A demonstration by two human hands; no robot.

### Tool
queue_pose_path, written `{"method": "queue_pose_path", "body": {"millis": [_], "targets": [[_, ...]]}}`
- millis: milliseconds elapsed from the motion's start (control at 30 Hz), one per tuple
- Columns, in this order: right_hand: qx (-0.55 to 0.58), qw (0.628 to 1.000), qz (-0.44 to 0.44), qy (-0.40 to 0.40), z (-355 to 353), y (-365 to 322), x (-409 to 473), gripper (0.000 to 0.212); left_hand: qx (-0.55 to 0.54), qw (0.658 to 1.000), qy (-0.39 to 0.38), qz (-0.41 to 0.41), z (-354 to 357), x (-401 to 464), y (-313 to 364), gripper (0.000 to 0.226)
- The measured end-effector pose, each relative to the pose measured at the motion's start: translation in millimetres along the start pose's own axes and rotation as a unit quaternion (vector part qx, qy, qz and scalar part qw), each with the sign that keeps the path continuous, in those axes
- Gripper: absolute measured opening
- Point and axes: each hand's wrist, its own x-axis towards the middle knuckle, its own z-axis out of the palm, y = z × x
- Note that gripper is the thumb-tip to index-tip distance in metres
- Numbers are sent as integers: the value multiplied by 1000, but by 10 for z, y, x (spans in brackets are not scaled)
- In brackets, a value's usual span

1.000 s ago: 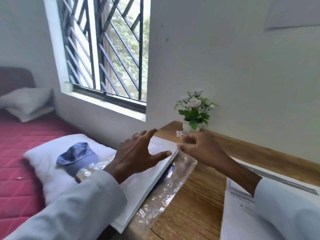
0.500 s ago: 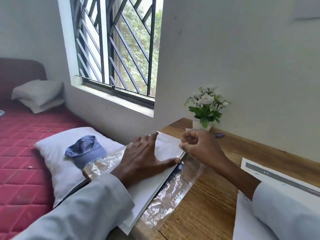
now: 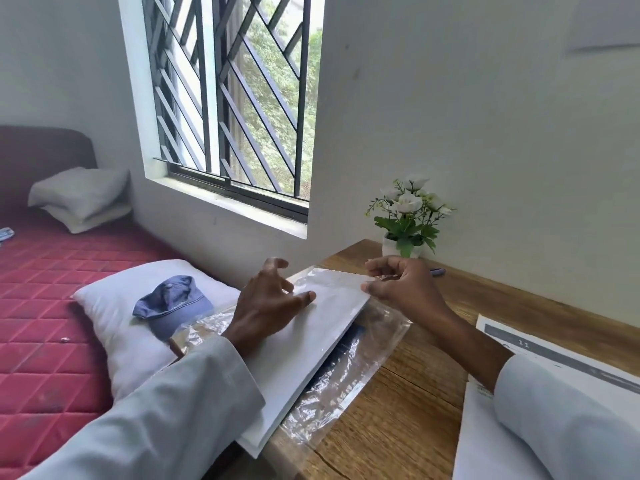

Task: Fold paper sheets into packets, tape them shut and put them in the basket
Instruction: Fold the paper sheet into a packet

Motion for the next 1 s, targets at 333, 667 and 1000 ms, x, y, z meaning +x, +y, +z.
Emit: {"method": "queue_pose_path", "body": {"millis": [333,667,1000], "targets": [[187,972,132,-45,90,63,-20,28,73,997,-2,-8,44,2,-7,66],[204,975,64,-64,49,-45,-36,63,-57,998,2,11,-60,-3,40,36],[227,974,5,-6,-427,-401,-17,34,-202,966,-106,121,-382,128,612,20]]}}
